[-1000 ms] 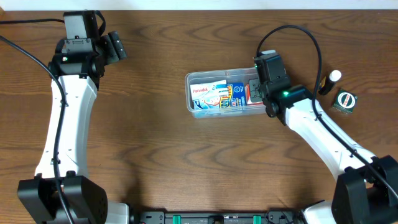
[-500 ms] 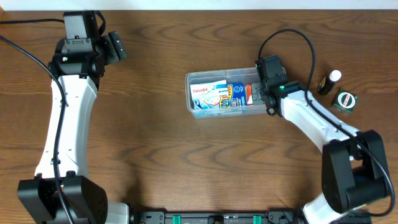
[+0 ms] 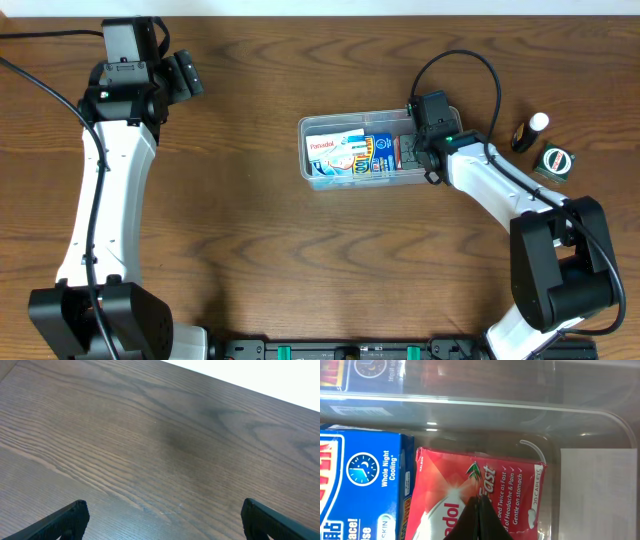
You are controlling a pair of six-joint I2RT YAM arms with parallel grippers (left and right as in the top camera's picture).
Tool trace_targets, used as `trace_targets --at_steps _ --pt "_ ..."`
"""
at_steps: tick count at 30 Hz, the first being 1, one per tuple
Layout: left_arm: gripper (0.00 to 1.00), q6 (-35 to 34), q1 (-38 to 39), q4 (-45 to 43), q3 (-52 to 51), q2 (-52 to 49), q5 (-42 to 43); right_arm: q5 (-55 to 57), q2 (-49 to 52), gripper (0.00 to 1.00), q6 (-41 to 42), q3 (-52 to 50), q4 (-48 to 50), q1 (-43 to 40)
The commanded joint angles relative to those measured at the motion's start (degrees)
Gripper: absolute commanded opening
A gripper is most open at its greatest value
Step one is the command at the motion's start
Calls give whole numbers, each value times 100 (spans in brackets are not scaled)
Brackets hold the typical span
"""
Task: Pack container
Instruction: 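Lower the ActiFast box into the container's right end, then open the right gripper and raise it off the ActiFast box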
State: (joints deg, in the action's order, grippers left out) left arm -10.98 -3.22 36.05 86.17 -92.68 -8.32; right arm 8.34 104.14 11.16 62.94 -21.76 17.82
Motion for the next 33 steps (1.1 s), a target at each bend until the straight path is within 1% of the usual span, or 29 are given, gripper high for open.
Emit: trace_targets --at_steps 1,13,25,29,33 --pt "98 -94 -20 17 101 85 -7 -111 101 1 81 66 -48 -63" --pt "98 -94 -20 17 101 85 -4 -129 101 1 76 66 -76 -68" --pt "98 -94 -20 17 101 85 -7 -129 98 1 -96 70 -57 -94" --pt "98 -94 -20 17 101 85 -7 -129 -39 1 -155 214 -330 -144" --pt "98 -94 -20 17 101 85 -7 -131 -398 1 -201 682 -931 -221"
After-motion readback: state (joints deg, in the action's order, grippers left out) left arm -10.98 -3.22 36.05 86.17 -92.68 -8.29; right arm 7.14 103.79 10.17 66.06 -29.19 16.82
